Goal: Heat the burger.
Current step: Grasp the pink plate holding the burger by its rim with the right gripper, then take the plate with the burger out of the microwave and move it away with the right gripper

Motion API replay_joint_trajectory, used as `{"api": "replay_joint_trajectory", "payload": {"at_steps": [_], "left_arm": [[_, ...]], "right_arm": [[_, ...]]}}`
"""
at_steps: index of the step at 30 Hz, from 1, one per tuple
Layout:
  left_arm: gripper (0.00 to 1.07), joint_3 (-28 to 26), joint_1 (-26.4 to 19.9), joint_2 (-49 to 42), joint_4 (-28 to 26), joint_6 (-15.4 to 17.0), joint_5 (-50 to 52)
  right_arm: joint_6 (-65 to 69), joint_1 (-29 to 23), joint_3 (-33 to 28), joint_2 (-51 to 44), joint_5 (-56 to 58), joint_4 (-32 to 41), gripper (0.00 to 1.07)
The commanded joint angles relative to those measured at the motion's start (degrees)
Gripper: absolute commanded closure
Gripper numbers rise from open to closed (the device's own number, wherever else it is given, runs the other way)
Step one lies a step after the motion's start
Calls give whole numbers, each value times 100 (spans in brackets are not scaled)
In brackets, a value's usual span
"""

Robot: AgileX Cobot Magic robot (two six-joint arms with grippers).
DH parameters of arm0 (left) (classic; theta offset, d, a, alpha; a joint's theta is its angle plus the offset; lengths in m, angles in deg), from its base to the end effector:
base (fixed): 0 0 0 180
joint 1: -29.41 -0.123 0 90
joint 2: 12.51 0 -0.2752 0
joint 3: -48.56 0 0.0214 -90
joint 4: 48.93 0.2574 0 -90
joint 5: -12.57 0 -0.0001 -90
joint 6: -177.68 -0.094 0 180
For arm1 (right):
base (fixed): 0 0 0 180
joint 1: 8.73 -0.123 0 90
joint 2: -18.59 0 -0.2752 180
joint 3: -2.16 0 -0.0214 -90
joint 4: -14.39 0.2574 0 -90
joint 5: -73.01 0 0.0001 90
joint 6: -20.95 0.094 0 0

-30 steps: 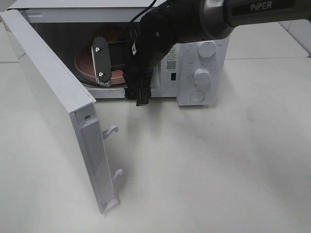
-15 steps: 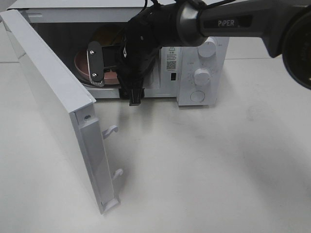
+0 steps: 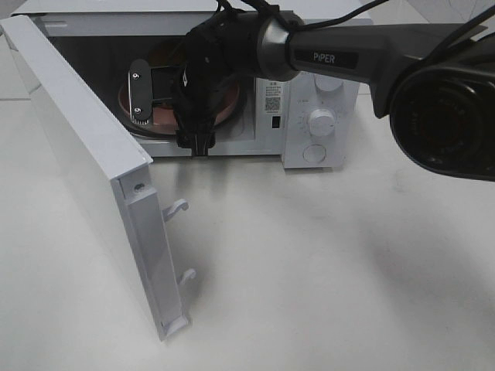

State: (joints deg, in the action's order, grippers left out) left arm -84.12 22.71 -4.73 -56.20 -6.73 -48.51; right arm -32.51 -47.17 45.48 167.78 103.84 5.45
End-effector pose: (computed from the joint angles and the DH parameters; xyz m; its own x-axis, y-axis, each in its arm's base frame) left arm 0.0113 -0.0092 0.2841 -0.4353 -0.0358 -0.8996 -0.0104 0.9993 -0.0347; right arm 0.4389 0.3388 0.1462 0.2315 -0.9310 -0.2823 -0.7750 -0.0011 -0.6319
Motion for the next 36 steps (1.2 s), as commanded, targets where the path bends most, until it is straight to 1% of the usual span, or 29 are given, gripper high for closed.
{"api": "replay_joint_trajectory", "payload": {"at_steps": [1,2,3,4,5,6,7,8,9,10,11,12,13,14,15,26,36], "left_arm": [[9,6,-17,-109,-23,29,-17],[9,6,-17,-109,-23,29,-17],[9,6,-17,-109,-23,29,-17],[9,6,-17,-109,-23,29,-17],[9,6,-17,-109,-23,29,-17],[9,6,-17,-109,-23,29,-17],[9,6,-17,-109,-23,29,-17],[9,6,-17,-109,-23,29,-17],[9,6,-17,-109,-23,29,-17],[9,6,-17,-109,-23,29,-17],[9,6,-17,-109,-23,29,-17],[9,6,-17,-109,-23,29,-17],[9,6,-17,-109,-23,29,-17],[9,6,-17,-109,-23,29,-17],[9,6,-17,-109,-23,29,-17],[9,6,-17,-109,-23,29,-17],[9,6,-17,-109,-29,29,-17]], "right_arm": [[40,40,63,92,74,109,36],[40,46,63,103,69,109,39],[40,46,63,103,69,109,39],[40,46,69,109,23,103,44],[40,46,69,109,23,103,44],[40,46,69,109,-6,103,48],[40,46,69,115,-17,97,57],[40,46,69,115,-17,97,57],[40,46,69,115,-17,86,64],[40,46,69,120,0,86,78],[40,46,69,120,0,86,78],[40,46,69,120,6,86,84],[40,46,69,120,6,86,84],[40,46,69,120,6,86,99],[40,46,69,120,17,74,107],[-138,46,69,80,74,57,107],[-413,29,57,-46,470,46,107]]}}
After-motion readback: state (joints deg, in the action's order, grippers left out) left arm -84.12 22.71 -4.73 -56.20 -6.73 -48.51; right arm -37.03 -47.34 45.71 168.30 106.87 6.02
